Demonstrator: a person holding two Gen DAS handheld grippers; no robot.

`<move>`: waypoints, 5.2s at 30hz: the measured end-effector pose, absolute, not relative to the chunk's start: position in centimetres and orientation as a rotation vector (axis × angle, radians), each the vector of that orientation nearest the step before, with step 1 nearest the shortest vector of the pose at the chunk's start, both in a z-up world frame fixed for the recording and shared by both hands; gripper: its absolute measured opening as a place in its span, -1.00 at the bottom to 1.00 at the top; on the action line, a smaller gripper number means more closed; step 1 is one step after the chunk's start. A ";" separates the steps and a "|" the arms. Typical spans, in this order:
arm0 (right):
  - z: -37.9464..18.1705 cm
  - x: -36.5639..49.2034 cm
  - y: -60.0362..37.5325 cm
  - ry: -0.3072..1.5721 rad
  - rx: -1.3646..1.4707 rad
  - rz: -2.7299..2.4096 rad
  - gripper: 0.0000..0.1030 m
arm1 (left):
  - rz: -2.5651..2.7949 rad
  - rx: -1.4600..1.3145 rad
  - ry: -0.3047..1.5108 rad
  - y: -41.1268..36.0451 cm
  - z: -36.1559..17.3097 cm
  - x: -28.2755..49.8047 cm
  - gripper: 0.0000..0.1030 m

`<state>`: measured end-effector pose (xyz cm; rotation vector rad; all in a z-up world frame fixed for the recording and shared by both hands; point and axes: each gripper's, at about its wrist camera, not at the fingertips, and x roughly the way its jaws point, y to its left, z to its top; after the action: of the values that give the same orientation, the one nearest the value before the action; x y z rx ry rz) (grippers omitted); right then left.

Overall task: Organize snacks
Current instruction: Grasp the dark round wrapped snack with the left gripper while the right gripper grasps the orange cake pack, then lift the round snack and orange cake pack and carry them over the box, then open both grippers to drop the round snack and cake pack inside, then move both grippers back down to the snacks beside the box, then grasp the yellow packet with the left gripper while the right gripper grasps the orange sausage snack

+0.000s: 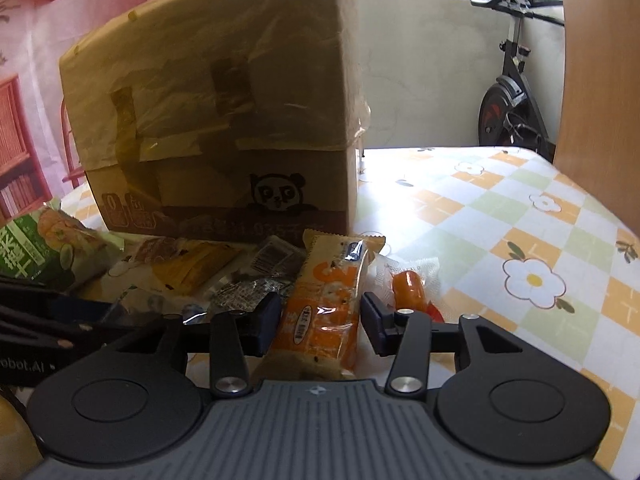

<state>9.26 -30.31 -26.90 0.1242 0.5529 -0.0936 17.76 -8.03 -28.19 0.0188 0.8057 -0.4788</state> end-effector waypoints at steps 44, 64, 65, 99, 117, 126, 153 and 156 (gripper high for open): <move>-24.6 6.7 -31.9 0.490 0.274 -0.097 -0.16 | -0.501 -0.009 0.626 -6.2 -23.5 15.8 -0.12; -6.2 14.9 -28.5 0.173 0.113 0.108 -0.16 | -0.360 -0.127 0.364 -1.0 -7.0 24.0 -0.11; -6.0 16.4 -27.9 0.187 0.105 0.115 -0.16 | -0.347 -0.125 0.365 -0.9 -6.8 24.8 -0.11; -7.4 20.5 -24.1 0.262 0.024 0.122 0.17 | -0.268 -0.060 0.456 0.0 -6.6 24.7 0.09; -12.6 12.6 -31.2 0.256 0.067 -0.015 0.17 | -0.350 -0.118 0.481 -2.9 -11.2 19.9 0.08; -19.9 11.8 -33.8 0.393 0.109 -0.087 0.16 | -0.405 -0.036 0.542 -4.6 -16.9 20.2 0.08; -27.6 13.2 -33.7 0.626 0.012 -0.171 -0.55 | -0.462 0.002 0.773 -5.9 -26.1 23.4 -0.10; -27.7 13.2 -33.8 0.623 0.015 -0.161 -0.55 | -0.450 0.009 0.772 -6.1 -26.7 23.6 -0.10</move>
<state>13.22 -33.80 -27.68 0.0146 0.6233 -0.1612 23.59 -6.10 -26.66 0.0094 0.7725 -0.4505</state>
